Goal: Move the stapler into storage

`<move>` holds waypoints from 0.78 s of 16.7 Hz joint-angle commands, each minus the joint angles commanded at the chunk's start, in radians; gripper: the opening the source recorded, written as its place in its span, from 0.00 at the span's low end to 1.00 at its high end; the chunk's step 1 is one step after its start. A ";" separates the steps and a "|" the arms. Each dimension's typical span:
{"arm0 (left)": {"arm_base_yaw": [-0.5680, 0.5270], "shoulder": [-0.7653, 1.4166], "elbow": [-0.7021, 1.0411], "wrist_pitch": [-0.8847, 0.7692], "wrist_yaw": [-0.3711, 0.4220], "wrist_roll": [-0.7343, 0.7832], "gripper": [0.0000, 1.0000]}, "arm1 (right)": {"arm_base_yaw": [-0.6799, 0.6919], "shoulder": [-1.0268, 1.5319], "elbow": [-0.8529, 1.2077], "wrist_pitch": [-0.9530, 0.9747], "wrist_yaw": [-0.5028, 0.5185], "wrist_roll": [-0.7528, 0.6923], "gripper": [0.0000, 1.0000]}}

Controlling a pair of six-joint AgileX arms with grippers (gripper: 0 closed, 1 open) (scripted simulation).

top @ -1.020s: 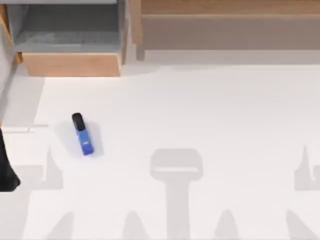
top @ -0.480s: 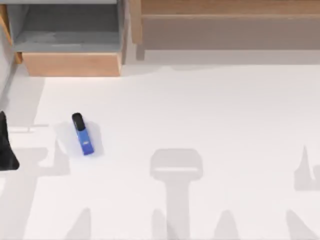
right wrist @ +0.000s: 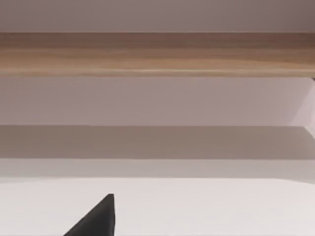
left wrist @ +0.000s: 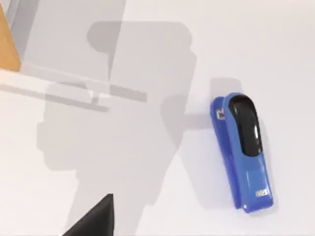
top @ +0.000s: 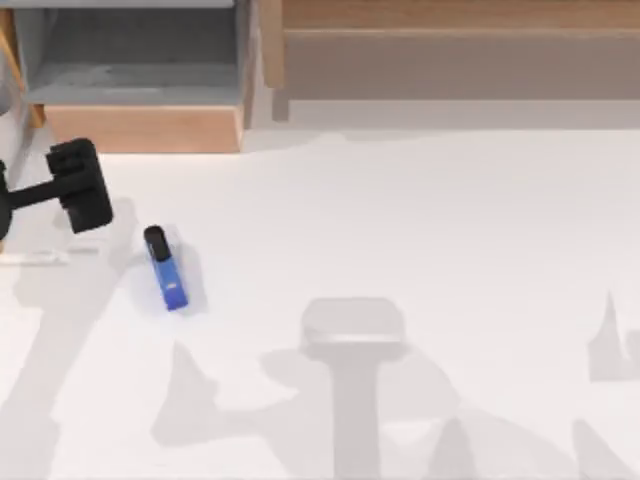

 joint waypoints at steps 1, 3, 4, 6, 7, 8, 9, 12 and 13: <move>-0.015 0.110 0.073 -0.055 0.000 -0.033 1.00 | 0.000 0.000 0.000 0.000 0.000 0.000 1.00; -0.044 0.310 0.215 -0.158 0.001 -0.097 1.00 | 0.000 0.000 0.000 0.000 0.000 0.000 1.00; -0.058 0.400 0.283 -0.206 0.001 -0.128 1.00 | 0.000 0.000 0.000 0.000 0.000 0.000 1.00; -0.083 0.562 0.411 -0.292 0.002 -0.183 1.00 | 0.000 0.000 0.000 0.000 0.000 0.000 1.00; -0.095 0.634 0.469 -0.329 0.002 -0.208 1.00 | 0.000 0.000 0.000 0.000 0.000 0.000 1.00; -0.105 0.701 0.523 -0.362 0.002 -0.230 1.00 | 0.000 0.000 0.000 0.000 0.000 0.000 1.00; -0.114 0.762 0.571 -0.391 0.002 -0.251 1.00 | 0.000 0.000 0.000 0.000 0.000 0.000 1.00; -0.134 0.892 0.679 -0.451 0.001 -0.295 1.00 | 0.000 0.000 0.000 0.000 0.000 0.000 1.00; -0.137 0.915 0.700 -0.462 0.001 -0.303 1.00 | 0.000 0.000 0.000 0.000 0.000 0.000 1.00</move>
